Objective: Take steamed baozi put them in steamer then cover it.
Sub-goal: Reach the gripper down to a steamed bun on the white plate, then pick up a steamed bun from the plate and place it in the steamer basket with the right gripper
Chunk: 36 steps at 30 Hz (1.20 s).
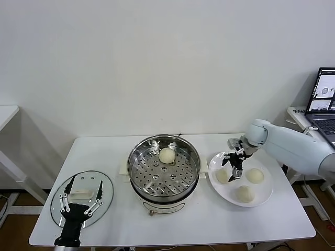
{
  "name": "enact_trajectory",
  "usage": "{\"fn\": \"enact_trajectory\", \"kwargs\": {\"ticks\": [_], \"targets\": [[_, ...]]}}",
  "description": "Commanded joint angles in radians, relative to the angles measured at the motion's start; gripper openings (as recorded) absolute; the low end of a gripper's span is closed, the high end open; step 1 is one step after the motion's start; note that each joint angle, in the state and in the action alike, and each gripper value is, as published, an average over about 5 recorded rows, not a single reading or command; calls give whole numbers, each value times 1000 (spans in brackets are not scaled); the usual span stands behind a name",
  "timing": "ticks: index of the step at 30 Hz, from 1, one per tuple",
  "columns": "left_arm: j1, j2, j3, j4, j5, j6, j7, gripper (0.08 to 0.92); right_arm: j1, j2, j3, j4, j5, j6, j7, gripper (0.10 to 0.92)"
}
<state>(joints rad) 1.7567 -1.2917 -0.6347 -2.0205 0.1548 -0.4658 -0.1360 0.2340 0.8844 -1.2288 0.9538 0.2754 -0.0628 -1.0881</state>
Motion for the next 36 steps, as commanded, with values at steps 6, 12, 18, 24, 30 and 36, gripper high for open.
{"fn": "enact_trajectory", "kwargs": {"ticks": [6,12,18,24,30,36], "targets": [[-1,0,1,3,1,1,-2,823,-44,34,26,-40,-41,-8,13,805],[-2,2,1,-2,0,1,-4,823,17,1,-7,36,-47,-3,11,707],[-4,6,-1,-11,-2,1,-7,823,138,-37,-68,120,-30,-2,-20,671],[-9,11,10,-20,-3,1,-7,823,407,-12,-168,200,74,-5,-120,670],[-16,20,16,-26,-3,0,-7,823,639,118,-256,275,254,-38,-189,674],[-24,20,17,-29,-3,-1,-8,823,707,281,-306,378,429,-117,-130,679]]}}
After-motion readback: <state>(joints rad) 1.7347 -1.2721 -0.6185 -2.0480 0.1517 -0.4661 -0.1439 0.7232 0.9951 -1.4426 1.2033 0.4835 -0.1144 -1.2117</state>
